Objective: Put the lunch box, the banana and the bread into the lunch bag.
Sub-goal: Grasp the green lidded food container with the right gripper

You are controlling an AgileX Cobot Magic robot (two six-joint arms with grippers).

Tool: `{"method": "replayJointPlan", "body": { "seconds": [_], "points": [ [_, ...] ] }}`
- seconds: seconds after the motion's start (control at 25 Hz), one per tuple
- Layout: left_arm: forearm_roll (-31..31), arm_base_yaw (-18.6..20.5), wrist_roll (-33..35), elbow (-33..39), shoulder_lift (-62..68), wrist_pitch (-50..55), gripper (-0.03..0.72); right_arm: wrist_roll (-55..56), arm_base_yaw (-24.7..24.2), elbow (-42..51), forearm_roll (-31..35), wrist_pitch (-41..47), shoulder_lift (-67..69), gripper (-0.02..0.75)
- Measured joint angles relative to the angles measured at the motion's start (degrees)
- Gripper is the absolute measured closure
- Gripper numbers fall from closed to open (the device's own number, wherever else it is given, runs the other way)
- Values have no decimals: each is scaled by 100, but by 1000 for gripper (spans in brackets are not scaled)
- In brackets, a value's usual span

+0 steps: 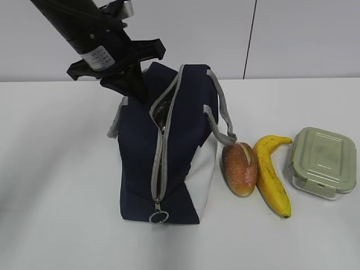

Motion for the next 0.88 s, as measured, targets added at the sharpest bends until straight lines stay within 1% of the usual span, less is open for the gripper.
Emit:
{"method": "replayJointPlan", "body": {
  "seconds": [0.16, 0.36, 0.48, 0.76, 0.88],
  "points": [
    [-6, 0, 0, 0, 8, -18, 680, 0, 0, 0, 38, 0, 294, 337],
    [-6, 0, 0, 0, 8, -5, 680, 77, 0, -48, -10, -192, 1567, 344],
    [-6, 0, 0, 0, 8, -1, 680, 260, 0, -68, -124, -625, 2332, 345],
    [-6, 0, 0, 0, 8, 23, 680, 534, 0, -81, -112, -1996, 3983, 345],
    [-6, 0, 0, 0, 8, 27, 680, 560, 0, -81, -11, -2490, 4667, 346]
  ]
}}
